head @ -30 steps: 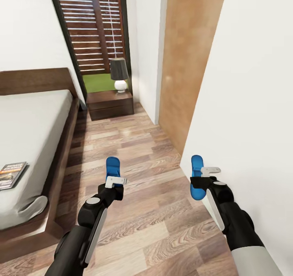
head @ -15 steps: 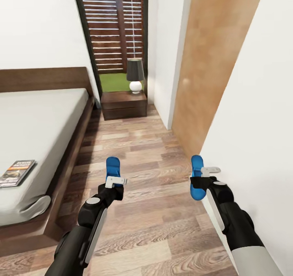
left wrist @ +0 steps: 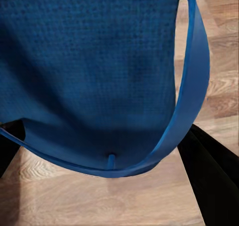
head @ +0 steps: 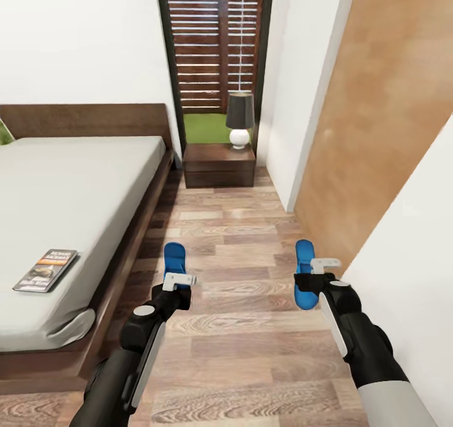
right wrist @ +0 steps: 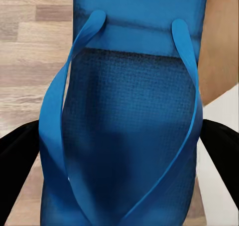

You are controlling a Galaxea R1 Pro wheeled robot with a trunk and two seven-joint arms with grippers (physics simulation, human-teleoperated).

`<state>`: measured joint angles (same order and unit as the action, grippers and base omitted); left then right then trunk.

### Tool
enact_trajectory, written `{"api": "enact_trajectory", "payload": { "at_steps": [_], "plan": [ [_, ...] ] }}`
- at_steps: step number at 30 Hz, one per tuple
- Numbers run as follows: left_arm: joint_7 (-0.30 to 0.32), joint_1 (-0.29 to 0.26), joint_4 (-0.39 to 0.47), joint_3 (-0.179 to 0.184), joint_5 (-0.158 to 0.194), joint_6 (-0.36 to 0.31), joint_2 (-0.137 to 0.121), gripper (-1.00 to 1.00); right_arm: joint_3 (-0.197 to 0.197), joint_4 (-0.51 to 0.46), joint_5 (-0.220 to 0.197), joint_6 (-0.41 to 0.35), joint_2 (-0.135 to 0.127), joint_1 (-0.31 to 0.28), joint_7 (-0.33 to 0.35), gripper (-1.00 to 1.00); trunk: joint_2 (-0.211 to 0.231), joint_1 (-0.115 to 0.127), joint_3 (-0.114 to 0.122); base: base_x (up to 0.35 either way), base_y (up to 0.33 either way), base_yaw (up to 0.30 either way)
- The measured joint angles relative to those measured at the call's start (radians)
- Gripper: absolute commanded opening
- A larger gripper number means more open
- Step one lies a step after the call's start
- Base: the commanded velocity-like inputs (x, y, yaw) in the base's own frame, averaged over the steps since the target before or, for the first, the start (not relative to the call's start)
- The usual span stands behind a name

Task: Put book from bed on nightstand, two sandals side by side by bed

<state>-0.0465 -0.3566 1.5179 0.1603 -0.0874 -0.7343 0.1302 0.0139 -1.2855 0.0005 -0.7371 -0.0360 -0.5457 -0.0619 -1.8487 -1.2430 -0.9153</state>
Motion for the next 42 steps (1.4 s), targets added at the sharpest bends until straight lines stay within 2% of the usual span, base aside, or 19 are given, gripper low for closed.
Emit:
{"api": "enact_trajectory", "payload": {
  "at_steps": [8, 32, 42],
  "plan": [
    [-0.001, 0.0, 0.0, 0.001, -0.001, 0.0, 0.0, -1.0, 0.0, 0.0, -0.003, 0.0, -0.001, 0.0, 0.0, -1.0, 0.0, 0.0, 0.0, 0.337, -0.013, 0.137],
    [-0.001, 0.0, -0.001, 0.001, -0.001, 0.0, 0.0, -1.0, 0.0, -0.001, -0.003, -0.001, -0.001, 0.0, 0.0, -1.0, 0.0, 0.0, 0.0, 0.309, -0.182, 0.003],
    [-0.001, 0.0, -0.001, 0.001, 0.0, 0.0, 0.001, -1.0, 0.0, 0.0, -0.003, 0.0, -0.001, 0.0, 0.0, -1.0, 0.0, 0.0, 0.0, 0.333, -0.018, 0.0]
  ]
}}
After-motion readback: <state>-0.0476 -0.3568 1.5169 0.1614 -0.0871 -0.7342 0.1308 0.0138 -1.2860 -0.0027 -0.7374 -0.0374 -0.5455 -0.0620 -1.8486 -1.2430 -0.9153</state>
